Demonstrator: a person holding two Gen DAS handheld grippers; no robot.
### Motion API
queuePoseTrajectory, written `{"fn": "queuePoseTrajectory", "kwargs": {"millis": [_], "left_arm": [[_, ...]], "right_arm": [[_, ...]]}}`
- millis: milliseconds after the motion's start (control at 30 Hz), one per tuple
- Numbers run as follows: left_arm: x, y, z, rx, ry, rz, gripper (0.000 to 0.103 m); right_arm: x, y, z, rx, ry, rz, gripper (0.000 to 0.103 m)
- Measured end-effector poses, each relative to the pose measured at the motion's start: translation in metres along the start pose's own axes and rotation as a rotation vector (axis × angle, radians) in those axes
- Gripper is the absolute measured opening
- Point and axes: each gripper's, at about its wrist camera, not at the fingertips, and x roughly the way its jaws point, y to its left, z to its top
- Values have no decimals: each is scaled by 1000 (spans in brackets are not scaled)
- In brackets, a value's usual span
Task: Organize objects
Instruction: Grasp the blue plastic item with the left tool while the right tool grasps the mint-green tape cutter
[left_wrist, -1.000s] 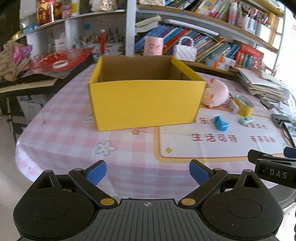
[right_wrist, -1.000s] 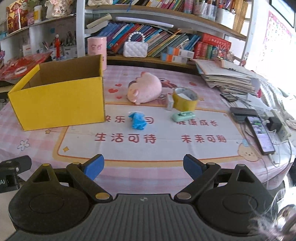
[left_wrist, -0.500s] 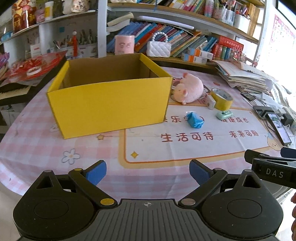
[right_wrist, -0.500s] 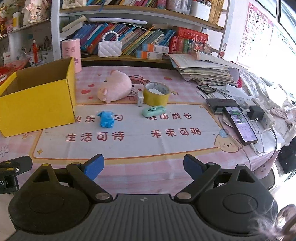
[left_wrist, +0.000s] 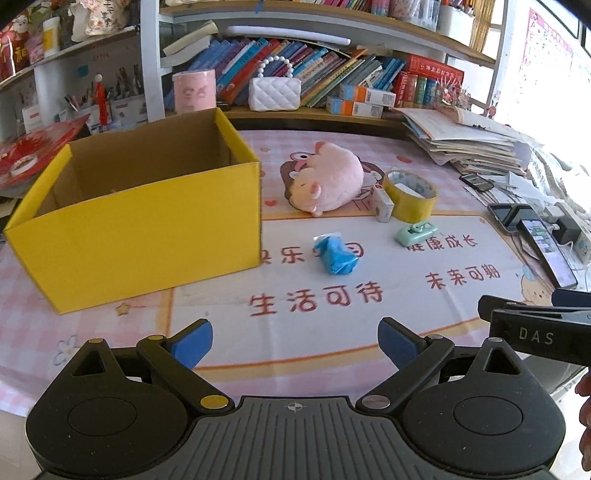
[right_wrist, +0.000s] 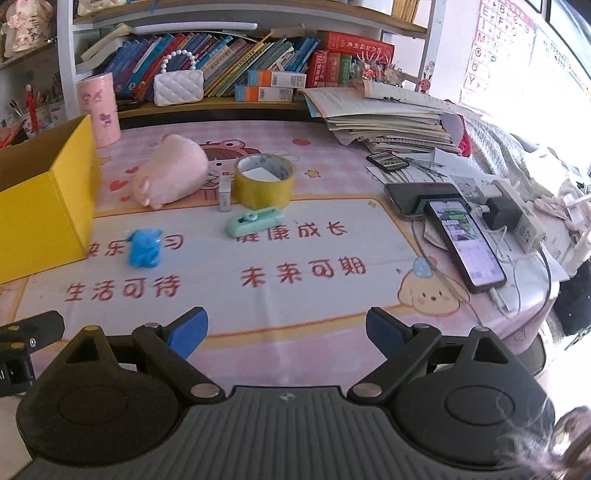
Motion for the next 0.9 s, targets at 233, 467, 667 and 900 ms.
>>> {"fn": "queuePoseTrajectory", "kwargs": {"millis": [233,467,667,900], "left_arm": [[25,-19,15,-39,7,27,94],[50,-39,31,-57,-1,65,78],[66,-46,39,-98,17,104,75],[79,-49,44,-122,43,132,75]], "right_arm": [[32,-14,24,-53,-1,58,90],[63,-24,51,-103,-24,147,86],[94,-27,68,-153,-30,215,80],[134,-21,84,-186,17,283,75]]}}
